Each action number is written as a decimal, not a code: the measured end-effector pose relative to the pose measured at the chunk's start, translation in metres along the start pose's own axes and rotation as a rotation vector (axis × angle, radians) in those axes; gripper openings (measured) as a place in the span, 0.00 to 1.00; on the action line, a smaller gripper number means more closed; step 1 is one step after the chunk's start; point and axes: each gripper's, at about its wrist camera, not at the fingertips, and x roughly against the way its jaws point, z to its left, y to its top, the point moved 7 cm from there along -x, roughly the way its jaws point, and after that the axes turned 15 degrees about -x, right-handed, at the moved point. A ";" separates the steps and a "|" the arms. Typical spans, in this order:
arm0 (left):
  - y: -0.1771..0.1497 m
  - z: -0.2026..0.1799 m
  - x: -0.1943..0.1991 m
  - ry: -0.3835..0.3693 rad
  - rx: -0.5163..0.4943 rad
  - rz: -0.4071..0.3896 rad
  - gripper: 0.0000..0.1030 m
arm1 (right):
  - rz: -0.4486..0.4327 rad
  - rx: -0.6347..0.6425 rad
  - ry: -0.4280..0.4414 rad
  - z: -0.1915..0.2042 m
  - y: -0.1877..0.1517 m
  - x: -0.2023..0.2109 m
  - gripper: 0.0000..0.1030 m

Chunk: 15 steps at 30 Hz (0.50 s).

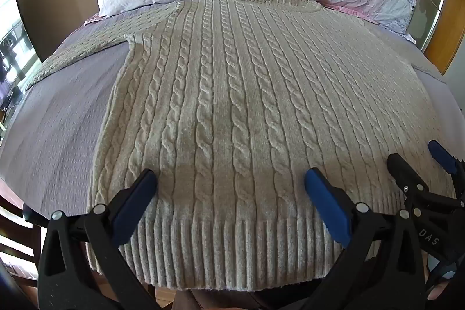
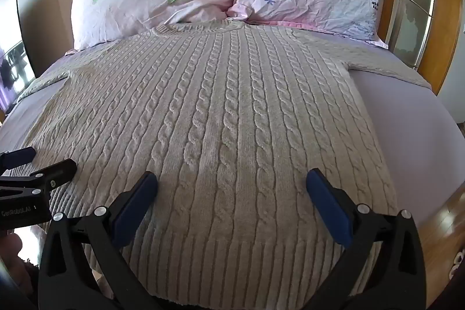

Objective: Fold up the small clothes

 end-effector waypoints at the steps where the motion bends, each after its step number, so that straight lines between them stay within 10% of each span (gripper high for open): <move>1: 0.000 0.000 0.000 0.001 0.000 0.000 0.98 | 0.001 0.001 -0.001 0.000 0.000 0.000 0.99; 15: 0.000 0.000 0.000 0.002 0.000 -0.002 0.98 | 0.001 0.002 -0.001 0.000 0.000 0.000 0.99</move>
